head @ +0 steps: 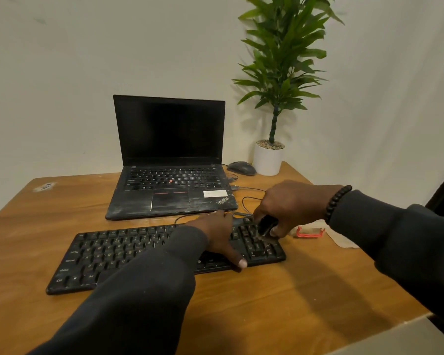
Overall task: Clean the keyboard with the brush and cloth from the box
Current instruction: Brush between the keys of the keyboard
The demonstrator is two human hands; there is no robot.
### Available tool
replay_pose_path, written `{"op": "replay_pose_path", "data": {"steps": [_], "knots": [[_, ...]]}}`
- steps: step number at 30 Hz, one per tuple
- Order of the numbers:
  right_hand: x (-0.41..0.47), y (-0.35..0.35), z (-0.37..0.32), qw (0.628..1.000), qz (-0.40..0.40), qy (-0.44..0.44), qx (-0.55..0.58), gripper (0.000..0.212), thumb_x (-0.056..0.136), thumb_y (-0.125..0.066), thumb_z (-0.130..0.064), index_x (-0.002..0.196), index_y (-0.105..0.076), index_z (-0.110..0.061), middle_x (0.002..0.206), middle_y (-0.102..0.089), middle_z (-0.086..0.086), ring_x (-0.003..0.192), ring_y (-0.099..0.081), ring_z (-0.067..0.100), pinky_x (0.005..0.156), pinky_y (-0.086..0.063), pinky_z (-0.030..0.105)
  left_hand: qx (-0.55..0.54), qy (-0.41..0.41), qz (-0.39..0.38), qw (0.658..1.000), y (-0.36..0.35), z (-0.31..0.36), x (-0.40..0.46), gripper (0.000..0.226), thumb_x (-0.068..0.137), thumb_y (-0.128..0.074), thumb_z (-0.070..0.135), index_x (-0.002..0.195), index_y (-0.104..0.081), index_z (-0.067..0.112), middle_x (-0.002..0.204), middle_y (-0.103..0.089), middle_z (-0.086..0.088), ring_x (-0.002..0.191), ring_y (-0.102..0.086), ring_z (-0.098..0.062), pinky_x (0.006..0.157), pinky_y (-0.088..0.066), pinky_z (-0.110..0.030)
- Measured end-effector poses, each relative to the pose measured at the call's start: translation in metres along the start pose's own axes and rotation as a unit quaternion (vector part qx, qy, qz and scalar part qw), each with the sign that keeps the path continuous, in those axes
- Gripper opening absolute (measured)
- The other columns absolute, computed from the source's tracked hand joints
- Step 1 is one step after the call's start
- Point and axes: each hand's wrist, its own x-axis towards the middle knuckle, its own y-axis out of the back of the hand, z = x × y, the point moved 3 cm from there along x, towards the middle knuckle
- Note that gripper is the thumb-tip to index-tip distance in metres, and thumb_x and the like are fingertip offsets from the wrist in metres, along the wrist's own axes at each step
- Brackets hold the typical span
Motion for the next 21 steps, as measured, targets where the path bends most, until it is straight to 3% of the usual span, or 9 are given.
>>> {"op": "replay_pose_path", "data": {"steps": [8,17,21], "knots": [[0.011,-0.014,-0.017,0.998,-0.047,0.032,0.01,0.041,0.088,-0.063,-0.042,0.126,-0.058,-0.025,0.105,-0.066,-0.002,0.09,-0.058,0.014,0.075,-0.053,0.031,0.025,0.023,0.01,0.999,-0.008,0.003,0.006,0.117,0.062,-0.085,0.06,0.151,-0.03,0.008,0.152,-0.036,-0.013,0.137,-0.038,-0.035,0.11,-0.038,-0.045],[0.05,-0.007,0.0,0.997,-0.067,0.009,-0.044,0.045,0.09,-0.063,-0.038,0.131,-0.054,-0.022,0.109,-0.062,0.002,0.086,-0.048,0.013,0.067,-0.039,0.025,0.054,0.028,0.004,0.998,-0.007,0.001,0.01,0.103,0.059,-0.083,0.067,0.138,-0.048,0.011,0.143,-0.045,-0.012,0.13,-0.042,-0.032,0.106,-0.038,-0.043],[0.068,-0.007,0.015,0.995,-0.057,-0.02,-0.074,0.045,0.089,-0.064,-0.039,0.129,-0.055,-0.019,0.108,-0.063,0.004,0.085,-0.051,0.016,0.067,-0.044,0.027,0.078,0.026,-0.002,0.997,-0.007,0.002,0.011,0.11,0.06,-0.08,0.07,0.144,-0.043,0.009,0.146,-0.043,-0.013,0.133,-0.041,-0.033,0.109,-0.037,-0.044]]}}
